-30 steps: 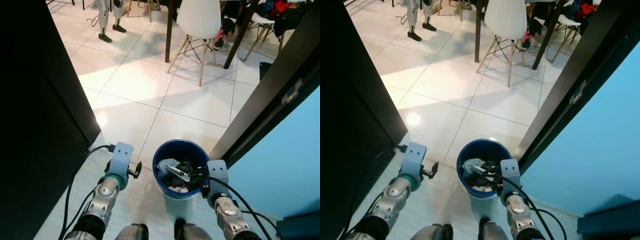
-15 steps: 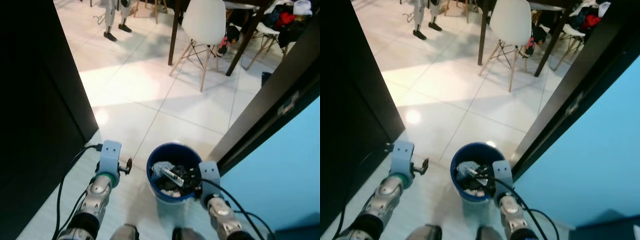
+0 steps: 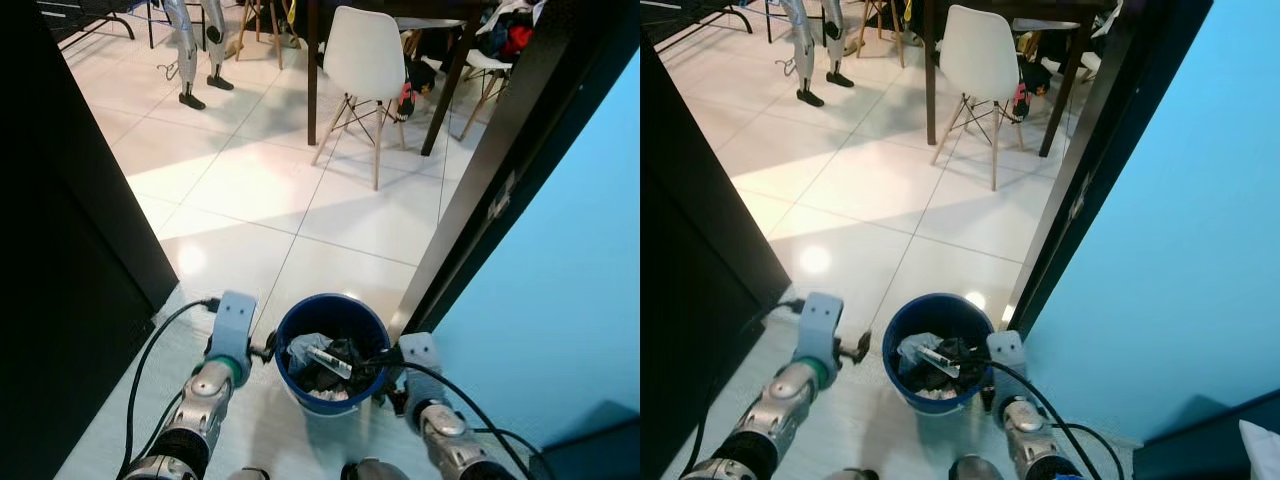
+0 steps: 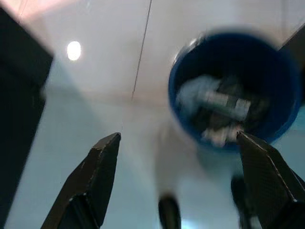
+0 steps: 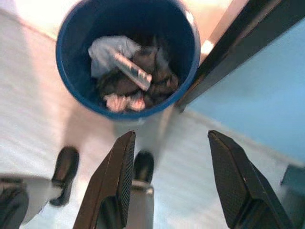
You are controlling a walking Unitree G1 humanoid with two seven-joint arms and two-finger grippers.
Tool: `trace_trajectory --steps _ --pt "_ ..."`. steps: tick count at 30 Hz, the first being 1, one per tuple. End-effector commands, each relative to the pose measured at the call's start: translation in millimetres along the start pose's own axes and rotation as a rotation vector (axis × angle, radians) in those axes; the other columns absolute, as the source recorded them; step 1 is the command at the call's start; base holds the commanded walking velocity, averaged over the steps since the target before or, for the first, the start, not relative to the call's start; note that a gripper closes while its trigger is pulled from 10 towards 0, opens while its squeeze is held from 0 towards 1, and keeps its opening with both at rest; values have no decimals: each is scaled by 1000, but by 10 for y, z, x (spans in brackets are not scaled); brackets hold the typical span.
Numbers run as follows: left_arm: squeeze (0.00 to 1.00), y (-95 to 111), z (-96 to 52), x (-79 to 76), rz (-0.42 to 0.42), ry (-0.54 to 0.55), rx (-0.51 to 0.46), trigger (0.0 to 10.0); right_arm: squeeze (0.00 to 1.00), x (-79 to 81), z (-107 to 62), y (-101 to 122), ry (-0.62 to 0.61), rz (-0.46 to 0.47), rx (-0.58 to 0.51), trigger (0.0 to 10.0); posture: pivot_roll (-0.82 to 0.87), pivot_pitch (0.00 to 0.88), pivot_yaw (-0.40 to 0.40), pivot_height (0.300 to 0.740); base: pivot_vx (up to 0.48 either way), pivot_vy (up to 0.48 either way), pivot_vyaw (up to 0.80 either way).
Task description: Clean up the room
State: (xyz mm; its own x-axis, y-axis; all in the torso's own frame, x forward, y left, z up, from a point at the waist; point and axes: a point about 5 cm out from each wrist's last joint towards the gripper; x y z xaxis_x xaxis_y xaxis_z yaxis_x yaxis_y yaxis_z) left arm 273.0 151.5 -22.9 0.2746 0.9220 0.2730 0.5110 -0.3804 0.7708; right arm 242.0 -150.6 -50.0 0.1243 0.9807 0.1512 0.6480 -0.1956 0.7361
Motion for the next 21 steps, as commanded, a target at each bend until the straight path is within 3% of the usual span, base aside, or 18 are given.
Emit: trace_trajectory --steps 1,3,5,12,14,18,19,21 --pt "0 -212 -33 -95 28 -31 123 10000 0 -130 -36 -160 -72 87 77 10000 89 11 12 740 0 0 0" --pt "0 -326 -63 -206 39 -88 196 10000 0 -222 -66 -261 -132 162 132 10000 85 7 15 740 0 0 0" --pt "0 -330 -64 -226 38 -98 201 10000 0 -249 -77 -290 -150 184 146 10000 84 3 17 740 0 0 0" --pt "0 -254 -45 -259 115 -124 150 10000 0 -294 -85 -293 -157 205 141 10000 78 0 27 740 0 0 0" --pt "0 -136 -11 -247 190 -119 89 10000 0 -311 -69 -207 -132 224 91 10000 73 0 33 740 0 0 0" --pt "0 -126 -9 -243 204 -111 82 10000 0 -315 -62 -177 -133 244 74 10000 80 10 55 740 0 0 0" --pt "0 -275 -53 -313 179 -129 150 10000 0 -263 -42 -134 -124 284 63 10000 85 7 73 740 0 0 0" --pt "0 -290 -59 -312 141 -115 155 10000 0 -249 -37 -120 -120 276 59 10000 87 0 73 740 0 0 0"
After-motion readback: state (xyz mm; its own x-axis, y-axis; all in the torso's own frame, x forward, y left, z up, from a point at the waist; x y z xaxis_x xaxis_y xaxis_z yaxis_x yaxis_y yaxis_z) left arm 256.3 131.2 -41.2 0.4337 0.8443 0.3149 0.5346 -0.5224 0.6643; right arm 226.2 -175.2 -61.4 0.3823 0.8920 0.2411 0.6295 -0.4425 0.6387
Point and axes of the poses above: a point about 5 cm out from each wrist's last joint towards the gripper, its own z axis pointing out of the wrist towards the gripper, its own y axis along the axis of the wrist's last joint, x = y × z, and after that the axes turned 15 degrees about z, right-handed
